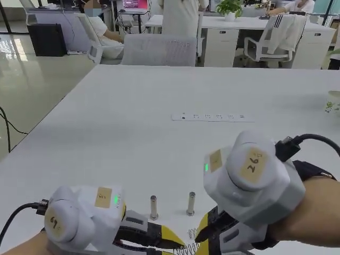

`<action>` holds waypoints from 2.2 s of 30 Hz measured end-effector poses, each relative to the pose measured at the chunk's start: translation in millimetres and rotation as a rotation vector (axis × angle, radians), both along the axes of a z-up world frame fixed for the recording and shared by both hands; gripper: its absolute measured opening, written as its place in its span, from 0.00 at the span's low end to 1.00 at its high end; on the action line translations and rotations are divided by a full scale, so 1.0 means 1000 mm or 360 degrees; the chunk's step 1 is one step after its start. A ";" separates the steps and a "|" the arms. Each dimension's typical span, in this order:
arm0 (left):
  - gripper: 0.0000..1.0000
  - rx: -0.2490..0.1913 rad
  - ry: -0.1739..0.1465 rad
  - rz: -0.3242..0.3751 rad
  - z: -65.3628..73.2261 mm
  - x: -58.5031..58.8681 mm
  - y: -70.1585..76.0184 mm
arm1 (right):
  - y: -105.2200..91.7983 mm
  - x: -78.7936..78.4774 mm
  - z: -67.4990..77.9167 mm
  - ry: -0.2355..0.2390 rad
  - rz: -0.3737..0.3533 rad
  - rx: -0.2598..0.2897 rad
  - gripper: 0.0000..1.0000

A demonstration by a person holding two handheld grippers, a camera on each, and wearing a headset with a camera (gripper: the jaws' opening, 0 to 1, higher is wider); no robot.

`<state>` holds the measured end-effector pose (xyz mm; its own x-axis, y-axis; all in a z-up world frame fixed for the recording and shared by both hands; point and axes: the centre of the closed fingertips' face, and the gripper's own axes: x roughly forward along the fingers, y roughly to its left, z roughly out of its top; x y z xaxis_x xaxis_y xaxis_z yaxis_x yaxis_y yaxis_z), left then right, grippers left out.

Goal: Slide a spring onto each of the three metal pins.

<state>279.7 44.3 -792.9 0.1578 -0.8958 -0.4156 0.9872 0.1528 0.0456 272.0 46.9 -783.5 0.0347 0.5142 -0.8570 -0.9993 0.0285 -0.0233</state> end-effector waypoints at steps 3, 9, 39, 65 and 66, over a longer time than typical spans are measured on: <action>0.02 0.0001 -0.0001 0.0006 0.000 0.000 0.001 | 0.002 0.002 0.002 -0.0011 -0.0008 0.0024 0.08; 0.02 -0.0013 0.0002 0.0026 0.001 0.002 0.002 | 0.001 0.006 0.002 0.0006 -0.0060 0.0064 0.09; 0.02 -0.0040 0.0011 0.0042 0.005 0.002 0.001 | 0.009 0.004 0.009 -0.0003 -0.0080 0.0092 0.08; 0.02 -0.0062 -0.0001 0.0032 0.007 0.002 -0.001 | 0.020 0.001 0.006 0.0013 -0.0008 0.0070 0.11; 0.02 -0.0064 -0.0002 0.0030 0.007 0.001 -0.001 | 0.020 0.001 0.006 0.0008 -0.0005 0.0069 0.10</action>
